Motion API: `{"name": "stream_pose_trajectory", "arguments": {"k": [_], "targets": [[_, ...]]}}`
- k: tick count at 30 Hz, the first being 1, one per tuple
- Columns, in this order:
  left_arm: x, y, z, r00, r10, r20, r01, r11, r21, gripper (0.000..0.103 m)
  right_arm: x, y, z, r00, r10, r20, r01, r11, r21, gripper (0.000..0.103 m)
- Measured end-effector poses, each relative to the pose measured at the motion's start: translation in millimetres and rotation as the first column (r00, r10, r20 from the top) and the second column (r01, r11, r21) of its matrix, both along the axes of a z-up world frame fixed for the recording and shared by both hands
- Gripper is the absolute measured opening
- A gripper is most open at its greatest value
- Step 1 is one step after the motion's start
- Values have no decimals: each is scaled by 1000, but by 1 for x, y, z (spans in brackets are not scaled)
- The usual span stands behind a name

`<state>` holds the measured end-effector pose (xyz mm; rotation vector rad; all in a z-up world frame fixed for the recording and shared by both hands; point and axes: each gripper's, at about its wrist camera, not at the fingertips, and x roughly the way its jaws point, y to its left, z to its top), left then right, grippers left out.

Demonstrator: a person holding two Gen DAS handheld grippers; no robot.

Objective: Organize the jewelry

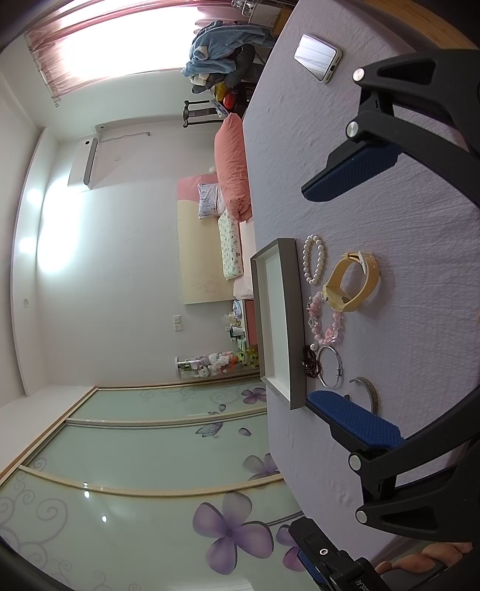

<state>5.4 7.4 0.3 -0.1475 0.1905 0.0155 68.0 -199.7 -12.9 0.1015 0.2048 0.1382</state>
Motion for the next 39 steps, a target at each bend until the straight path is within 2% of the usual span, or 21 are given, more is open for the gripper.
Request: {"name": "stream_pose_trajectory", "arguments": {"k": [8, 14, 18, 21, 23, 29, 33, 34, 36, 37, 39], "targets": [[9, -10, -5, 999, -4, -36, 4, 1000, 3, 99, 19, -3, -8, 998, 7, -66, -6, 1000, 2, 101], [34, -9, -13, 995, -11, -97, 11, 1000, 0, 99, 51, -5, -16, 984, 39, -175, -43, 999, -21, 101], [53, -9, -16, 991, -14, -130, 15, 1000, 8, 99, 80, 0, -26, 951, 57, -305, -82, 994, -70, 101], [71, -10, -19, 984, -19, -180, 23, 1000, 20, 99, 103, 2, -39, 903, 47, -427, -101, 989, -104, 101], [82, -11, -23, 975, -26, -222, 32, 999, 20, 99, 112, 1, -44, 878, 39, -478, -109, 987, -120, 101], [101, -11, -37, 955, -39, -292, 44, 999, 8, 99, 133, 5, -50, 833, 18, -554, -119, 982, -149, 101], [110, -11, -42, 945, -39, -324, 46, 999, 13, 99, 141, 8, -53, 819, 9, -574, -118, 981, -153, 101], [113, -10, -43, 942, -38, -333, 45, 999, 13, 99, 143, 9, -53, 817, 11, -576, -122, 981, -154, 100], [117, -9, -45, 937, -37, -348, 44, 999, 13, 99, 146, 12, -54, 814, 13, -581, -131, 978, -161, 89], [119, -9, -46, 934, -39, -354, 45, 999, 10, 99, 148, 12, -55, 810, 14, -587, -134, 978, -162, 87], [122, -8, -48, 930, -42, -366, 48, 999, 7, 99, 150, 13, -57, 802, 18, -597, -139, 978, -156, 71]]}}
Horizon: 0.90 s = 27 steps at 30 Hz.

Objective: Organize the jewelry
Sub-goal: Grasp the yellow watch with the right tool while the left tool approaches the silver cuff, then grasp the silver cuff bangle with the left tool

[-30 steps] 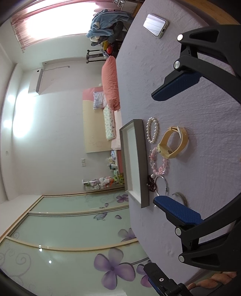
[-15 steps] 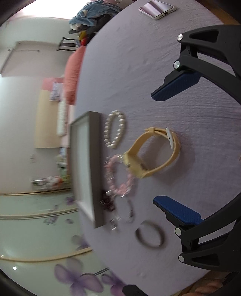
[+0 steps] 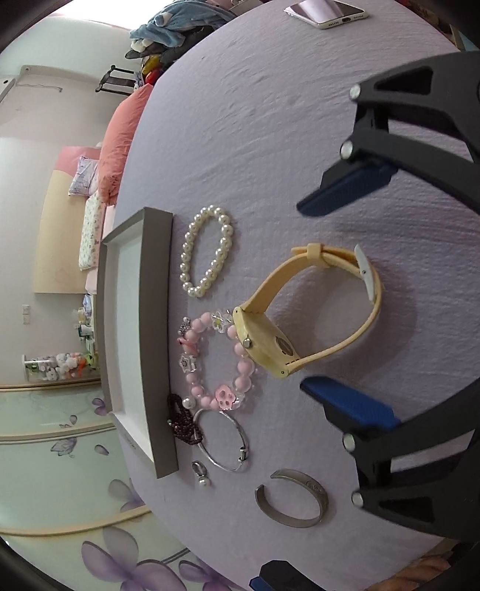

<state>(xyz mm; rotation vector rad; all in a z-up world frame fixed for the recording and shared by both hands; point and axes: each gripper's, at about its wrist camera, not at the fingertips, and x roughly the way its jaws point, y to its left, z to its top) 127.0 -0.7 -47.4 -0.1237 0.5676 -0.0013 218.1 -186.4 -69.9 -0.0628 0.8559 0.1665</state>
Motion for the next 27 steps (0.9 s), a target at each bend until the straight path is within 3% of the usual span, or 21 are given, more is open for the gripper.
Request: {"name": "stream_pose_trajectory", "arguments": {"k": [1, 2, 5, 11, 16, 23, 27], "targets": [[1, 0, -1, 1000, -1, -6, 1, 1000, 1, 99, 1, -1, -1, 1000, 7, -8, -7, 1000, 14, 64], [2, 0, -1, 1000, -3, -11, 3, 1000, 4, 99, 0, -2, 0, 1000, 4, 0, -4, 1000, 22, 49], [6, -2, -3, 999, -16, -33, 17, 1000, 13, 99, 2, -10, 0, 999, -46, 3, 46, 998, 37, 35], [23, -19, -7, 988, -85, -130, 93, 994, 59, 99, 1, -23, 0, 995, -97, 5, 97, 994, 49, 34], [39, -32, -17, 971, -88, -220, 115, 987, 111, 99, 0, -25, 1, 995, -100, 10, 99, 993, 64, 34], [60, -33, -34, 939, -79, -335, 121, 987, 108, 99, -2, -31, -1, 995, -97, 11, 96, 992, 85, 35], [63, -37, -35, 933, -85, -349, 132, 985, 112, 97, -3, -32, -1, 995, -97, 13, 95, 991, 89, 35]]}}
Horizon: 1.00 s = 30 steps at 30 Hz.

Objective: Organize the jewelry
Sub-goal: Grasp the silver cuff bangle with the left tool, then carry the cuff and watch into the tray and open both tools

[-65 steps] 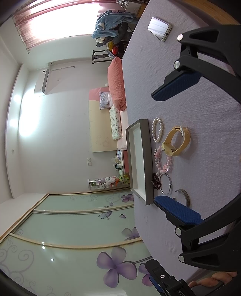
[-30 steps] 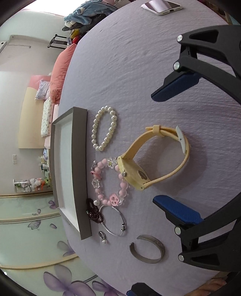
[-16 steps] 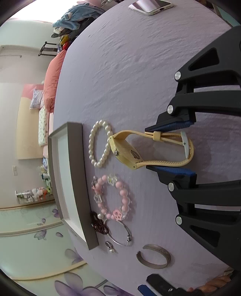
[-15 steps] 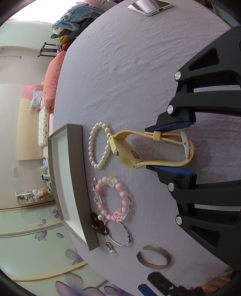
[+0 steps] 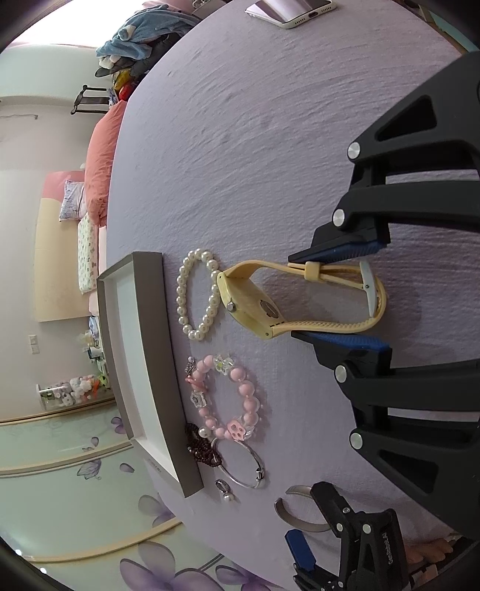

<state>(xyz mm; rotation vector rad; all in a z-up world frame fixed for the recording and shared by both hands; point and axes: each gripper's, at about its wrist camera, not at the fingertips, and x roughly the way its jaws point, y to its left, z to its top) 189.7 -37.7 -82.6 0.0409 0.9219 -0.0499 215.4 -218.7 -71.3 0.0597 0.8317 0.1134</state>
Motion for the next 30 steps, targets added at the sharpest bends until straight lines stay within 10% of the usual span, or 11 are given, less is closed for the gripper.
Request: {"name": "stream_pose_trajectory", "arguments": {"k": [9, 30], "targets": [[-4, -2, 5, 1000, -13, 26, 13, 1000, 3, 66, 0, 0, 0, 1000, 0, 1, 0, 1000, -2, 35], [-24, 20, 39, 986, 42, 159, -26, 994, -105, 65, -11, 3, 30, 987, 39, 155, -45, 998, 37, 35]]}}
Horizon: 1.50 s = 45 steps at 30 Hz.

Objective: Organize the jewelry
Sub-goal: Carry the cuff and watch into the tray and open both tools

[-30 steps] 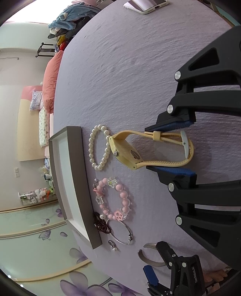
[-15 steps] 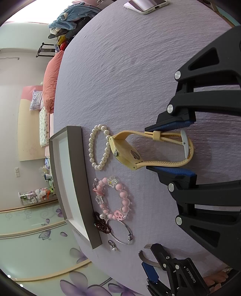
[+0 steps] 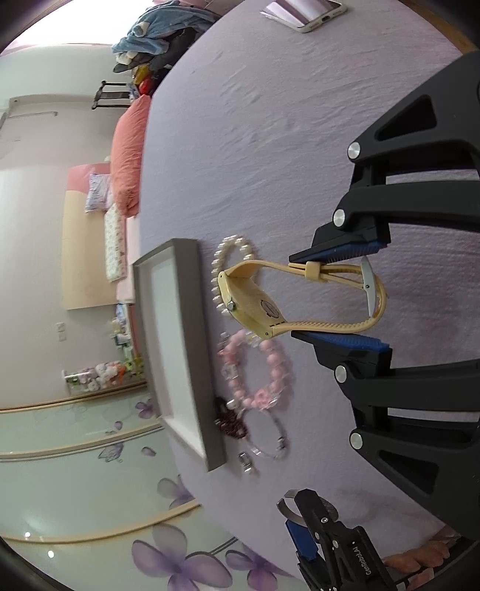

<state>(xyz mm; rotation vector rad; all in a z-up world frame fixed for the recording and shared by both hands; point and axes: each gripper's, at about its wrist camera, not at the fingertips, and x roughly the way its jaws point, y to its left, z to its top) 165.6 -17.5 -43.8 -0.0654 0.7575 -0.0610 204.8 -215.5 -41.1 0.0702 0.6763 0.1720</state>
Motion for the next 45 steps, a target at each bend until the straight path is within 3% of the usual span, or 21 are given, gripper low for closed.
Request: {"name": "stream_pose_trajectory", "arguments": {"k": [11, 18, 23, 26, 33, 45], "targets": [[40, 18, 66, 987, 7, 163, -5, 1000, -10, 66, 40, 5, 59, 988, 16, 155, -23, 999, 39, 35], [109, 24, 89, 981, 10, 193, -11, 1000, 6, 66, 102, 19, 87, 974, 19, 226, -24, 1000, 19, 35], [172, 21, 85, 984, 23, 177, -30, 999, 41, 66, 163, 40, 91, 975, 36, 218, -37, 999, -2, 35], [207, 21, 73, 989, 39, 144, -45, 998, 39, 66, 199, 53, 77, 984, 34, 175, -31, 999, -21, 35], [267, 25, 38, 996, 73, 45, -74, 997, 23, 66, 265, 55, 21, 999, -3, -47, 5, 999, 35, 35], [305, 35, 8, 994, 104, -42, -103, 995, 17, 66, 289, 58, -2, 983, -9, -183, 16, 999, 34, 36]]}}
